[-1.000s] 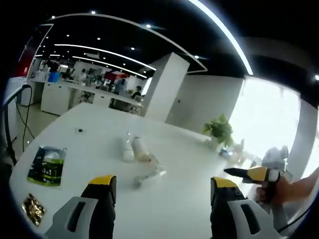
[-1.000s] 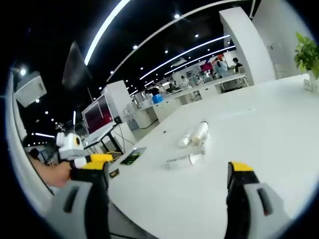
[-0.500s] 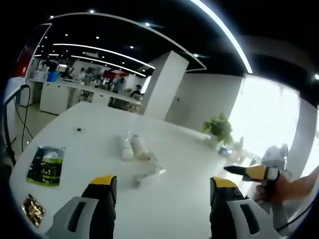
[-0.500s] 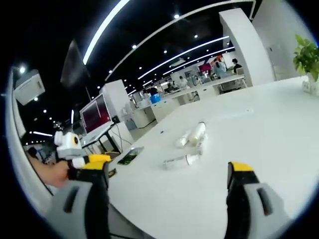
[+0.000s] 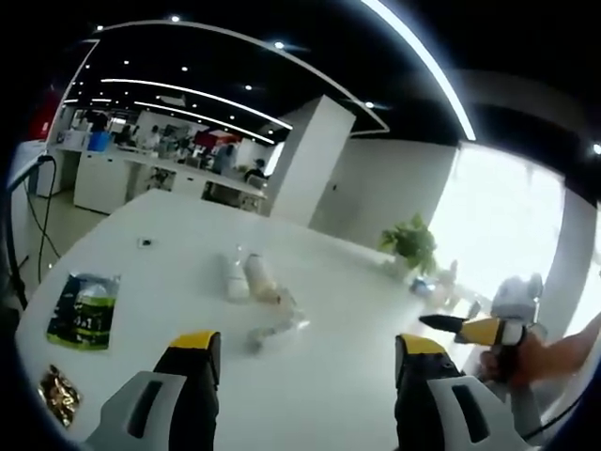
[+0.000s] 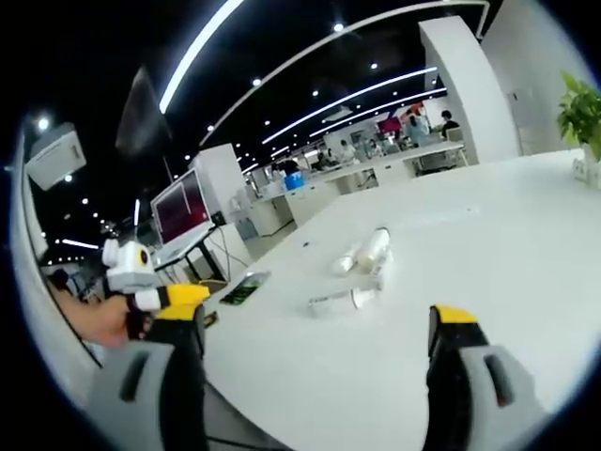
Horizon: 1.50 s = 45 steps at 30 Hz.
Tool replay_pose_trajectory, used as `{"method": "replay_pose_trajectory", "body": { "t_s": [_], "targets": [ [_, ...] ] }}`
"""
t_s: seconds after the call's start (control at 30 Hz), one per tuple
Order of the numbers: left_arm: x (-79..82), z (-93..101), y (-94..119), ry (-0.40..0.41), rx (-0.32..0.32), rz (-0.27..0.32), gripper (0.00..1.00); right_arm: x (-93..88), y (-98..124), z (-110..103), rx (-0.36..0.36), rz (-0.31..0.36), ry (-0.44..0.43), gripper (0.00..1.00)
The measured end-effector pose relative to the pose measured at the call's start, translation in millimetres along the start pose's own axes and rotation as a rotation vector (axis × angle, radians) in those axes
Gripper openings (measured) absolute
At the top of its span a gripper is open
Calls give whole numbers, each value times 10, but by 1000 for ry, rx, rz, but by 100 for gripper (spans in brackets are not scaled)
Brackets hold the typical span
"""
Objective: Arrange the skincare products in the storage area until every visible bottle or jar stands upright without overlapping.
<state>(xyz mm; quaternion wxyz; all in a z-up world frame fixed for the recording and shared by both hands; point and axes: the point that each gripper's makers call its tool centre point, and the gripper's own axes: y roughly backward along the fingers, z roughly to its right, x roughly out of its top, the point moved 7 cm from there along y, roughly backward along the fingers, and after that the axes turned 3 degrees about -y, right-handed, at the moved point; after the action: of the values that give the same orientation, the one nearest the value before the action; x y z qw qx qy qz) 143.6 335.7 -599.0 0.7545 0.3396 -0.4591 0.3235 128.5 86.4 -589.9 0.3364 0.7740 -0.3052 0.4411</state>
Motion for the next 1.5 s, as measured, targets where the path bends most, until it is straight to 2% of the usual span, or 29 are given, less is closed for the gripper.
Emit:
{"method": "replay_pose_trajectory", "body": {
  "t_s": [0.1, 0.27, 0.33, 0.4, 0.5, 0.53, 0.57, 0.67, 0.77, 0.83, 0.87, 0.9, 0.93, 1.03, 1.13, 1.23, 1.33, 1.43, 1.47, 1.5],
  "targets": [
    [1, -9, 2, 2, 0, -3, 78, 18, 8, -16, -1, 4, 21, 100],
    [5, 3, 8, -15, 3, -11, 77, 148, 110, -60, -23, 25, 98, 100],
    [-5, 17, 0, -21, -6, -19, 77, 197, 138, -61, -16, -1, 201, 100],
    [-28, 17, -11, -10, -11, -34, 77, 167, 155, -34, -29, -30, 264, 100],
    [-27, 12, -8, -7, -10, -30, 77, 67, 197, 17, -52, -55, 204, 100],
    [-30, 14, -3, -7, -9, -32, 77, 54, 230, 42, -96, -80, 186, 100],
    [-35, 13, 1, -10, -8, -38, 77, 91, 253, 57, -127, -70, 219, 100],
    [-27, 14, -8, -11, -4, -41, 77, 96, 268, 28, -136, -54, 249, 100],
    [-34, 47, -28, -11, -16, -47, 77, 43, 262, 22, -156, -72, 347, 100],
    [-58, 67, -39, -16, -28, -68, 77, 7, 240, -10, -151, -87, 388, 100],
    [-70, 75, -46, -12, -35, -80, 77, -29, 207, -95, -103, -99, 404, 100],
    [-71, 75, -50, -7, -39, -86, 77, -46, 201, -127, -93, -105, 421, 100],
    [-68, 74, -48, -6, -38, -85, 77, -63, 198, -155, -92, -106, 473, 100],
    [-41, 32, -71, 45, -21, -76, 77, -123, 183, -222, -81, -128, 555, 100],
    [-16, -39, -125, 67, -14, -63, 77, -148, 148, -260, -70, -129, 561, 100],
    [-2, -152, -210, 59, 2, -97, 75, -141, 122, -231, -81, -134, 594, 100],
    [29, -274, -349, 44, 1, -113, 74, -166, 99, -162, -108, -168, 573, 99],
    [-3, -355, -504, -41, -35, -193, 72, -170, 107, -58, -172, -201, 583, 95],
    [12, -396, -611, -74, -33, -220, 72, -172, 109, -18, -190, -207, 557, 95],
    [34, -409, -669, -75, -35, -218, 73, -163, 113, -11, -191, -200, 530, 95]
  ]
}}
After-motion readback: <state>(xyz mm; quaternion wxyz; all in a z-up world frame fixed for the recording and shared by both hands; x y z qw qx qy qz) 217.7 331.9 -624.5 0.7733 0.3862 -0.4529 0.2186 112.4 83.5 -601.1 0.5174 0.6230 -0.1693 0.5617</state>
